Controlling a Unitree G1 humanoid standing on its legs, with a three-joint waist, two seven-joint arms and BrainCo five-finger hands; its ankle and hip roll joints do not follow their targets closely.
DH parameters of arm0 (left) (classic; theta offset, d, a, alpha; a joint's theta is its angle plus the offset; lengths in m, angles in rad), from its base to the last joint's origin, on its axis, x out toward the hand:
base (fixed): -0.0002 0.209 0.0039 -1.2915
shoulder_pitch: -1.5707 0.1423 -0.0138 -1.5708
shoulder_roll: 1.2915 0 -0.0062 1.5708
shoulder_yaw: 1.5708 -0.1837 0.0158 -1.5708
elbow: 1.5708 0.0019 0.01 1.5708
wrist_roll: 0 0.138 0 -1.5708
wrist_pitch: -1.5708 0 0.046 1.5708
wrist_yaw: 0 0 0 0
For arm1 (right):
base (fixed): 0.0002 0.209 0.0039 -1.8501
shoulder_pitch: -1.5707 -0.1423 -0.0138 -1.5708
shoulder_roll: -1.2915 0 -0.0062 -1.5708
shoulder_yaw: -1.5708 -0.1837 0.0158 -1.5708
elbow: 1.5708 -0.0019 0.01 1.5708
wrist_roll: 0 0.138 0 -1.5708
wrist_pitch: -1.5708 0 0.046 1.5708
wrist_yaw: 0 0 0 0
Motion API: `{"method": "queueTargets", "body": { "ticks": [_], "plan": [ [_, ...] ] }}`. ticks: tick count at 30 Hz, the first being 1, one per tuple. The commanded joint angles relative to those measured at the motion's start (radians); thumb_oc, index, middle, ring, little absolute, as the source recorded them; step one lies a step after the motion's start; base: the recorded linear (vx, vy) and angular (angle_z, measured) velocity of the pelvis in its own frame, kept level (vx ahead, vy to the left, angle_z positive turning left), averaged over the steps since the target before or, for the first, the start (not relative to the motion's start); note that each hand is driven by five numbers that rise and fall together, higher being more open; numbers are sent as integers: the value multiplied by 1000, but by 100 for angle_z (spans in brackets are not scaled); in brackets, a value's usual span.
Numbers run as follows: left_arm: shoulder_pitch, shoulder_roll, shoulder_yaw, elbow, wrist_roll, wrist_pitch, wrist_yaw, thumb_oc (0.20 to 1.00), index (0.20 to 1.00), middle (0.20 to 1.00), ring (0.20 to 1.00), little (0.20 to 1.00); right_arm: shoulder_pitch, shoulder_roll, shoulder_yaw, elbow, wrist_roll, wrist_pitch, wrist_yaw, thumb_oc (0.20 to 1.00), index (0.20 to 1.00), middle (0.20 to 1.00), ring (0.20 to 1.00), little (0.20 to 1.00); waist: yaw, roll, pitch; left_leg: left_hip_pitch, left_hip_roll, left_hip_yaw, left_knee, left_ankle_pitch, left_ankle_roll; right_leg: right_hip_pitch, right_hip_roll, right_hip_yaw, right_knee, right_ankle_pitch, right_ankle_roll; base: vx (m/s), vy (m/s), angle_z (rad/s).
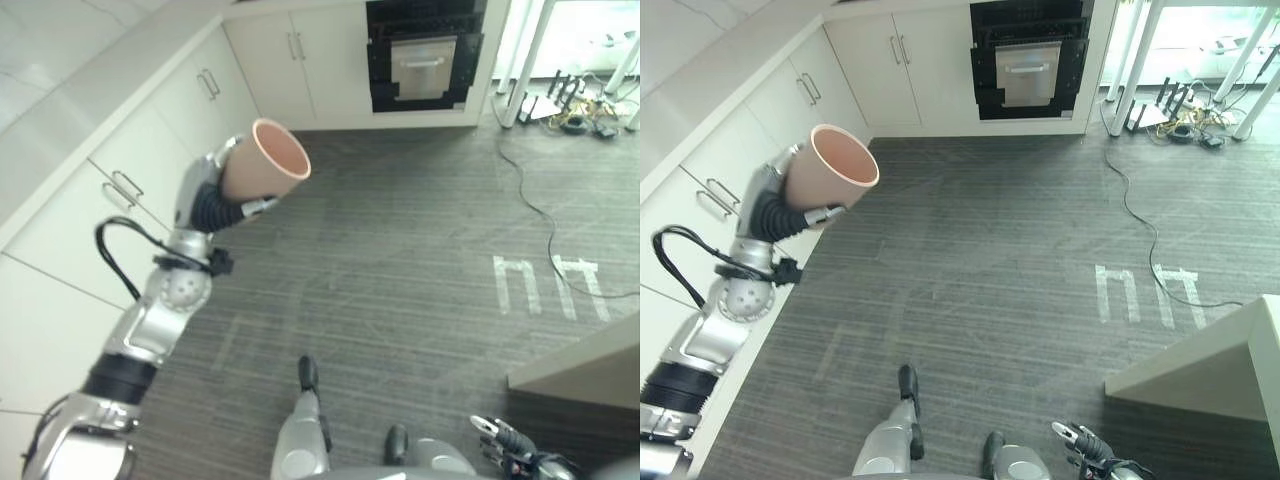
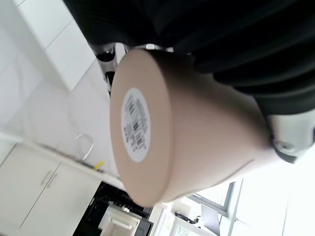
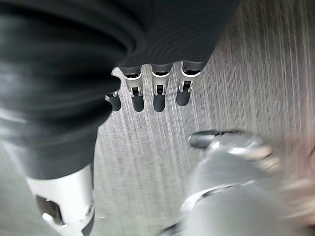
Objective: Place the dishes in the dishwasher.
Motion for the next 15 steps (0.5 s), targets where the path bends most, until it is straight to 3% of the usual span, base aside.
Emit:
{"method": "queueTargets", "body": {
  "ticks": [1,3,4,5,6,7,8,9,11,12,13,15],
  "plan": [
    [-43,70,108,-106,31,-67,-19,200,200,200,200,200,-19,25,-36,-42,60,13,-39,1000,1000,1000,1000,1000,3,19,-29,11,-117,-120,198,46,40,80,-56,40,129,-112,41,678,427,-50],
    [-37,59,110,-121,44,-74,-39,200,200,200,200,200,11,50,-62,-61,79,-10,-30,1000,1000,1000,1000,1000,19,4,-50,21,-166,-126,207,11,71,96,-72,32,244,-106,76,484,302,-102],
    [-45,65,101,-127,57,-86,-36,200,200,200,200,200,46,77,-72,-111,41,-46,-47,1000,1000,1000,1000,1000,15,-22,-56,28,-225,-119,206,-24,113,98,-69,41,374,-46,113,448,283,-76],
    [-55,74,95,-125,61,-97,-37,200,200,200,200,200,64,92,-67,-143,12,-68,-66,1000,1000,1000,1000,1000,14,-38,-62,32,-252,-113,201,-37,134,89,-58,53,448,35,152,319,196,-16],
    [-58,77,93,-125,60,-99,-38,200,200,200,200,200,68,96,-64,-151,12,-70,-75,1000,1000,1000,1000,1000,15,-36,-65,32,-252,-112,198,-38,138,82,-49,57,463,65,162,187,118,36],
    [-66,88,89,-125,56,-102,-44,200,200,200,200,200,75,107,-55,-166,11,-81,-93,1000,1000,1000,1000,1000,15,-44,-70,48,-270,-112,186,-50,156,53,-55,58,551,133,199,208,168,37],
    [-86,116,71,-123,36,-99,-44,200,200,200,200,200,76,118,-44,-184,43,-78,-119,1000,1000,1000,1000,1000,10,-34,-74,87,-277,-108,165,-67,185,-66,-90,39,686,192,220,241,196,36],
    [-95,131,58,-116,32,-99,-33,200,200,200,200,200,72,119,-41,-189,66,-81,-133,1000,1000,1000,1000,1000,0,-22,-71,115,-274,-101,154,-77,194,-136,-95,23,699,191,213,240,179,1],
    [-108,144,39,-114,34,-94,-18,200,200,200,200,200,65,114,-34,-205,78,-70,-145,1000,1000,1000,1000,1000,-29,-17,-55,179,-283,-94,133,-92,194,-200,-96,-3,634,144,192,259,44,13],
    [-127,142,20,-116,57,-86,-10,200,200,200,200,200,61,108,-28,-226,81,-61,-161,1000,1000,1000,1000,1000,-57,-11,-33,251,-284,-99,105,-108,179,-224,-112,-45,453,105,156,336,-62,9],
    [-135,141,14,-120,66,-80,-8,200,200,200,200,200,58,105,-28,-226,87,-56,-163,1000,1000,1000,1000,1000,-63,-11,-27,267,-282,-103,99,-116,175,-234,-126,-56,351,124,149,401,-138,5],
    [-149,145,7,-120,75,-68,-16,200,200,200,200,200,51,102,-38,-204,109,-51,-151,1000,1000,1000,1000,1000,-83,-31,-10,313,-301,-115,97,-166,179,-265,-178,-53,142,196,167,369,-189,31]
  ]
}}
